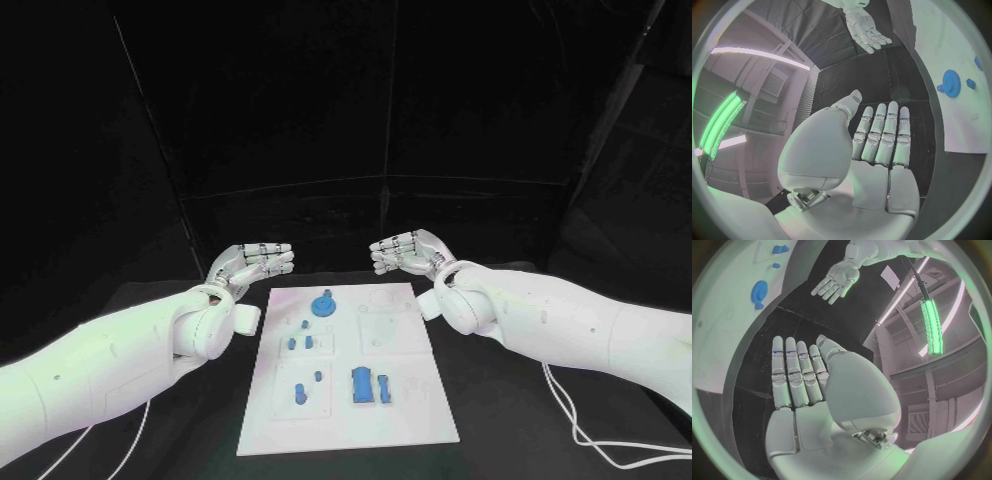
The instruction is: Assemble the parts on the task board
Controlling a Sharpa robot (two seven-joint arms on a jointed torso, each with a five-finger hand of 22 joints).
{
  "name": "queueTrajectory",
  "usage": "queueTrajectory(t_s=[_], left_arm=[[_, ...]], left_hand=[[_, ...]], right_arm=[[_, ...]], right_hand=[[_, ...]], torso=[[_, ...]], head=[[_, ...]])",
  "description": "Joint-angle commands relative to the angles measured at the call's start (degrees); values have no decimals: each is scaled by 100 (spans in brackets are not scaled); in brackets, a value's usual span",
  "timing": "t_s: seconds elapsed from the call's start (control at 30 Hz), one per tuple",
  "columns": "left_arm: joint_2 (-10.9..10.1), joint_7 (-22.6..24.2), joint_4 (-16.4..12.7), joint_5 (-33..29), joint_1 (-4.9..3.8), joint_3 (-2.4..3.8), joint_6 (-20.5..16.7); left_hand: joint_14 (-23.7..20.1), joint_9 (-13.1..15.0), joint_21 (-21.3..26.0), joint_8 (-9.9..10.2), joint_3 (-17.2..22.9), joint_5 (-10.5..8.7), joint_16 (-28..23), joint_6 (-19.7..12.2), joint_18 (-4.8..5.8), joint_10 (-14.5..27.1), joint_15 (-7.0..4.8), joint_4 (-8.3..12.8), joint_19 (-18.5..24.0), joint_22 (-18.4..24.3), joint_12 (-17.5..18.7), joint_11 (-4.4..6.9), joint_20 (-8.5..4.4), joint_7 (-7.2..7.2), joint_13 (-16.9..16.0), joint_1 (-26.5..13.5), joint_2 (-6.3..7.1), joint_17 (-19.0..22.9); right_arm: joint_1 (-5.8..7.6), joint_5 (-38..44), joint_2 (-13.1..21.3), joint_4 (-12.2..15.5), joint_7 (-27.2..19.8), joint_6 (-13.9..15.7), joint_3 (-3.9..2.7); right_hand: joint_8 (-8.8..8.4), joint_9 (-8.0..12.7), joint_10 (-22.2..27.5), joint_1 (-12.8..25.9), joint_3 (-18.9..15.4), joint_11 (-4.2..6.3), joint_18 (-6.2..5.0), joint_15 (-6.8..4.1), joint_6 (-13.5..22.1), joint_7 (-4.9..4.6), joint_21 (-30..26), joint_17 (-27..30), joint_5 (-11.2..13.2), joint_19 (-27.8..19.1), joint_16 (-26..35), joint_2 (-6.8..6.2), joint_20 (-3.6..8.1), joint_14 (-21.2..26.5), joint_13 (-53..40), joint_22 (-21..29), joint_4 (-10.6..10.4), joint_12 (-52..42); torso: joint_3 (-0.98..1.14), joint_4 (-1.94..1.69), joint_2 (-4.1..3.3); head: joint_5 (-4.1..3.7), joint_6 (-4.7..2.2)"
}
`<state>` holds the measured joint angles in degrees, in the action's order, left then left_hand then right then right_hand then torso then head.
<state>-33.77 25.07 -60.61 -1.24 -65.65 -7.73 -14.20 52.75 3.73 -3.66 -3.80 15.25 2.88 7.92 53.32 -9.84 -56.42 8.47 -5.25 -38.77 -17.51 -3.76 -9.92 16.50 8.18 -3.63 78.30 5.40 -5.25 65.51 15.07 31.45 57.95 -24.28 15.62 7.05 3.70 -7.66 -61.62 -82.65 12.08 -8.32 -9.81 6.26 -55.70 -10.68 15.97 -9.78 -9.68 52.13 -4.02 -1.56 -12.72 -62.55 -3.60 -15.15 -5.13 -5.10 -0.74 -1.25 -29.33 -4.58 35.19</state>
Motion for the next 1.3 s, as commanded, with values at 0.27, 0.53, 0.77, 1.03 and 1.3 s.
queueTrajectory(t_s=[0.27, 0.53, 0.77, 1.03, 1.3], left_arm=[[-91, 71, -265, -13, 62, 91, -349], [-525, 245, -1421, 46, 272, 386, -1494], [-909, 399, -2447, 99, 459, 648, -2508], [-1091, 472, -2932, 124, 548, 772, -2989], [-1092, 473, -2934, 124, 548, 773, -2991]], left_hand=[[-2386, -373, 366, 380, -720, -288, -792, -2411, 398, 2589, -381, 525, 1870, 872, 376, 448, -731, -376, 363, -3506, -540, 525], [-3216, -373, 366, 380, -948, -288, -792, -3250, 521, 3465, -847, 525, 2446, 1126, 376, 992, -997, -818, 363, -4747, -540, 525], [-3713, -373, 366, 380, -1083, -288, -792, -3752, 984, 3990, -847, 525, 2792, 1275, 376, 992, -1153, -818, 363, -5491, -540, 525], [-4166, -373, 366, 380, -1525, -288, -792, -4208, 984, 4469, -847, 525, 3116, 1751, 376, 992, -1650, -818, 363, -6165, -540, 525], [-4482, -373, 366, 380, -1525, -288, -792, -4531, 984, 4804, -847, 525, 3336, 1751, 376, 992, -1650, -818, 363, -6644, -540, 525]], right_arm=[[-60, -180, 85, 272, -82, 259, -89], [-248, -705, 575, 1430, -268, 1283, -333], [-429, -1212, 1049, 2550, -447, 2274, -568], [-531, -1496, 1314, 3176, -548, 2829, -700], [-534, -1507, 1325, 3200, -552, 2850, -705]], right_hand=[[-370, 766, 2769, 3736, -539, 347, 365, -626, 2511, 457, -762, 483, 441, -2318, 402, 156, 554, 2804, 360, 716, 513, 510], [-370, 766, 3737, 5027, -712, 832, 517, -626, 3385, 633, -998, 978, 968, -3146, 402, 156, 758, 3790, 360, 944, 513, 510], [-370, 766, 4318, 5799, -1208, 832, 579, -626, 3906, 1068, -1141, 978, 968, -3640, 402, 156, 1272, 4377, 360, 1080, 513, 510], [-370, 766, 4848, 6510, -1208, 832, 981, -626, 4388, 1068, -1597, 978, 968, -4088, 402, 156, 1272, 4919, 360, 1515, 513, 510], [-370, 766, 5220, 7012, -1208, 832, 981, -626, 4726, 1068, -1597, 978, 968, -4407, 402, 156, 1272, 5299, 360, 1515, 513, 510]], torso=[[28, 44, -68], [72, 123, -181], [74, 125, -185], [74, 125, -185], [74, 125, -185]], head=[[167, -38], [450, -80], [458, -81], [458, -81], [458, -81]])
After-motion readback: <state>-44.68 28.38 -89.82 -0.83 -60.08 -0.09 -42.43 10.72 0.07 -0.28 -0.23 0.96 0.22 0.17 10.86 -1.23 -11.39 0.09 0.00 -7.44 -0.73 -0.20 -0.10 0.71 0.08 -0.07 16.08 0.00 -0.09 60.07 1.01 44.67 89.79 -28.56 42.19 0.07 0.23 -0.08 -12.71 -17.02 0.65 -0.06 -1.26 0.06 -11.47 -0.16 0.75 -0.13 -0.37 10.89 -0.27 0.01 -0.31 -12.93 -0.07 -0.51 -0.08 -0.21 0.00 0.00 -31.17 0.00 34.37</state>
